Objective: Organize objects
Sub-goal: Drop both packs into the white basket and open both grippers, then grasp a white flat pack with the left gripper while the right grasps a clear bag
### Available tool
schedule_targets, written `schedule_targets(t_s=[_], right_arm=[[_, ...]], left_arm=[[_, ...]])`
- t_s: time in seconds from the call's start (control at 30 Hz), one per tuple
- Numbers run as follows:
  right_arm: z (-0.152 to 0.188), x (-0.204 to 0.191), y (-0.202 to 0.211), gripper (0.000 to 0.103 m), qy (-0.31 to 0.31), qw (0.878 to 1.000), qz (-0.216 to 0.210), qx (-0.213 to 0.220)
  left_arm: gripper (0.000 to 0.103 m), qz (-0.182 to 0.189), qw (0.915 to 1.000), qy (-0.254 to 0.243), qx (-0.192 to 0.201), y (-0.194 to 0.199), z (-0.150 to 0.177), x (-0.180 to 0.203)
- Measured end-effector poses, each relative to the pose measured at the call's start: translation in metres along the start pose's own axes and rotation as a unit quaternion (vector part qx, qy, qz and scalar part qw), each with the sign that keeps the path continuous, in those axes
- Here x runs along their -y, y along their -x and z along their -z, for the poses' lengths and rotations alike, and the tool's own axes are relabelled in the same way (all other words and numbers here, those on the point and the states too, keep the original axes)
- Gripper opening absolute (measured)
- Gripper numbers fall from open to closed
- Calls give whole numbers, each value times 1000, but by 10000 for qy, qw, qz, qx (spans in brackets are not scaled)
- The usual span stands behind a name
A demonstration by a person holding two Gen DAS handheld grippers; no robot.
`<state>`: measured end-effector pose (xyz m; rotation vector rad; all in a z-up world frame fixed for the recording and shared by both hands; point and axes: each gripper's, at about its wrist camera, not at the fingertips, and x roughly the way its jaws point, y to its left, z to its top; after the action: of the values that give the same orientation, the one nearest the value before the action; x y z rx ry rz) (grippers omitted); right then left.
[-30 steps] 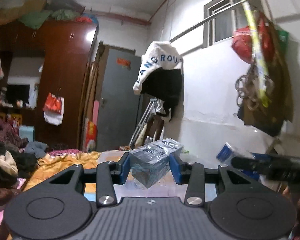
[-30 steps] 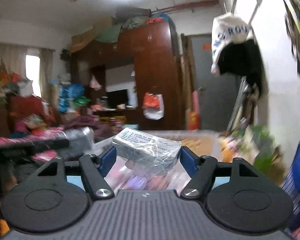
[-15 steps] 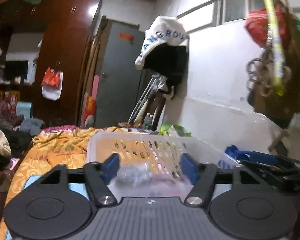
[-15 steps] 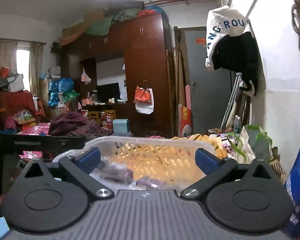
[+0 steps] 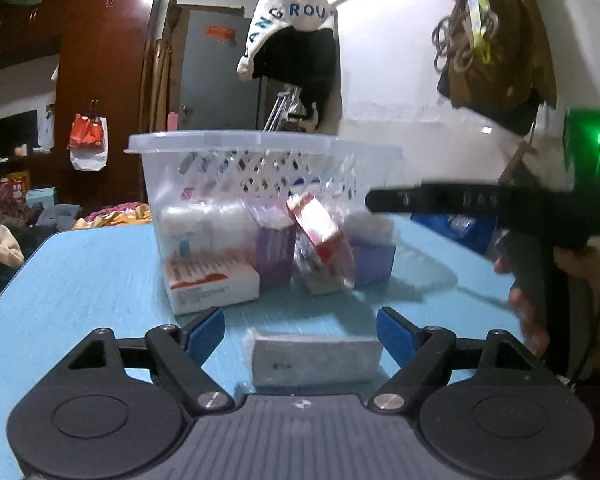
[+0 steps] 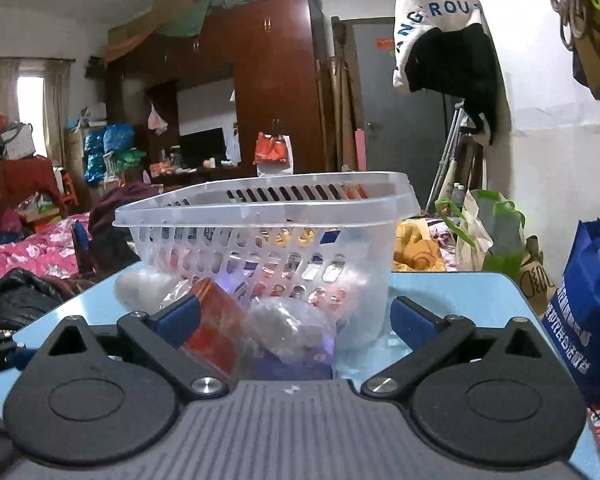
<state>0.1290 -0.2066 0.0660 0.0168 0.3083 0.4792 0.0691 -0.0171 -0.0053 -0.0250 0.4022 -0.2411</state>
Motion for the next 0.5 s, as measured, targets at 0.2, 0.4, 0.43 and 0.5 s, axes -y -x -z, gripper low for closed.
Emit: schedule_targets(t_s=[0.2,0.4,0.43,0.5], right_arm=[[3,1,-2,103,6,9999,64,-102],[4,-7,-17,97,181,9988,245,-372],[4,-8,-19,95,215,9986,270,-405],[3,-10,-22,87,282,9982,253,-460]], left_arm=[[87,-125,9995,-228,-174,-8,11,9],[78,-226,9995,-159,-153,-13,11,1],[78,-223,9996,-144,-121,-12,12,-1],[77,-234,9994,-224,-100,-12,13,-4]])
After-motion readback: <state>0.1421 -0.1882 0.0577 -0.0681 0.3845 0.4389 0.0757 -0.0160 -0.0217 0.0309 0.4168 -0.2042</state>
